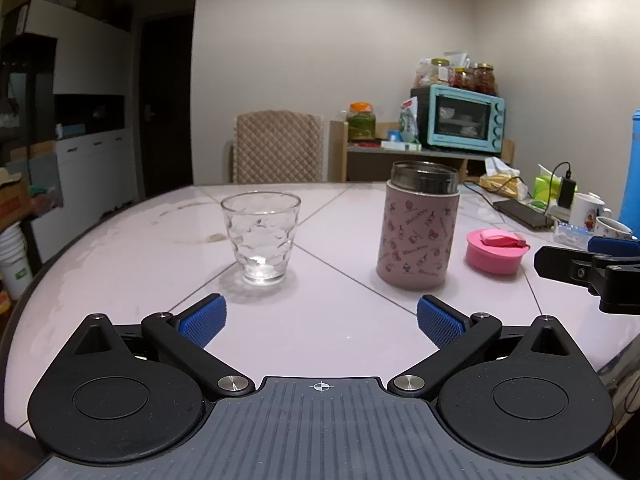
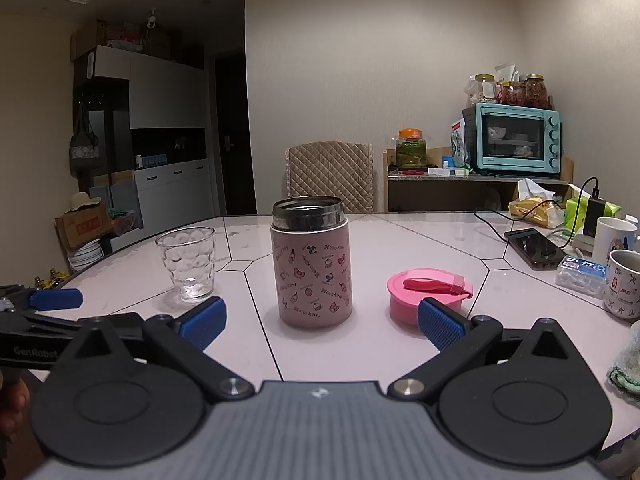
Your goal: Unscrew bottle cap and pour
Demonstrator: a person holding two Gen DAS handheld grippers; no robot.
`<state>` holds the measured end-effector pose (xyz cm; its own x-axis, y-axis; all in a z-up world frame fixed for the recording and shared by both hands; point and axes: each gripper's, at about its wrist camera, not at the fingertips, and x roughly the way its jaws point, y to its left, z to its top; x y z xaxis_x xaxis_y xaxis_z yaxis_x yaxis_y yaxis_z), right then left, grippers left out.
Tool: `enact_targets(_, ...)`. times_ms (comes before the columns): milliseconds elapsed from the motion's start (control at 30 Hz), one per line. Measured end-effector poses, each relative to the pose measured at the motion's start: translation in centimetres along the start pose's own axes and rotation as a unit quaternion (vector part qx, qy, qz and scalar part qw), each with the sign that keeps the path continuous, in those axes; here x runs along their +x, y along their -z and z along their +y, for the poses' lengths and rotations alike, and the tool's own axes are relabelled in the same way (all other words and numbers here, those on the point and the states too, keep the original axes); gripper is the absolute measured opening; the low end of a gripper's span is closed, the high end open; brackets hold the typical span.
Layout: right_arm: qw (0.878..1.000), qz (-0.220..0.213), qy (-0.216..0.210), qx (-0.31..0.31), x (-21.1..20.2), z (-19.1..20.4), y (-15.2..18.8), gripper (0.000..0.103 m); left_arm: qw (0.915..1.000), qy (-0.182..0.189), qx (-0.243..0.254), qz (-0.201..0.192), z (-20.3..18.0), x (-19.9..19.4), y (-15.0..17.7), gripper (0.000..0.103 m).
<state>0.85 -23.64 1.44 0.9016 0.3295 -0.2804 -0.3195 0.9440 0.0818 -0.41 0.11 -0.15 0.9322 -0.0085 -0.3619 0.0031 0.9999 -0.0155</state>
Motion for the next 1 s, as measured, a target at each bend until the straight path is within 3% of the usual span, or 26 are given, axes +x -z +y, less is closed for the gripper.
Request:
enact_targets(600, 1.000, -0.002, -0.001, 0.002, 0.5, 0.0, -0.7, 0.103, 1.0000, -0.001, 0.003, -0.002, 0.9, -0.7, 0.2, 0.103)
enact_targets(1000, 1.000, -0.015, 0.002, 0.003, 1.2, 0.2, -1.6, 0.103, 0.9999, 0.010, 0.011, -0.001, 2.2, 1.5, -1.3, 0.103)
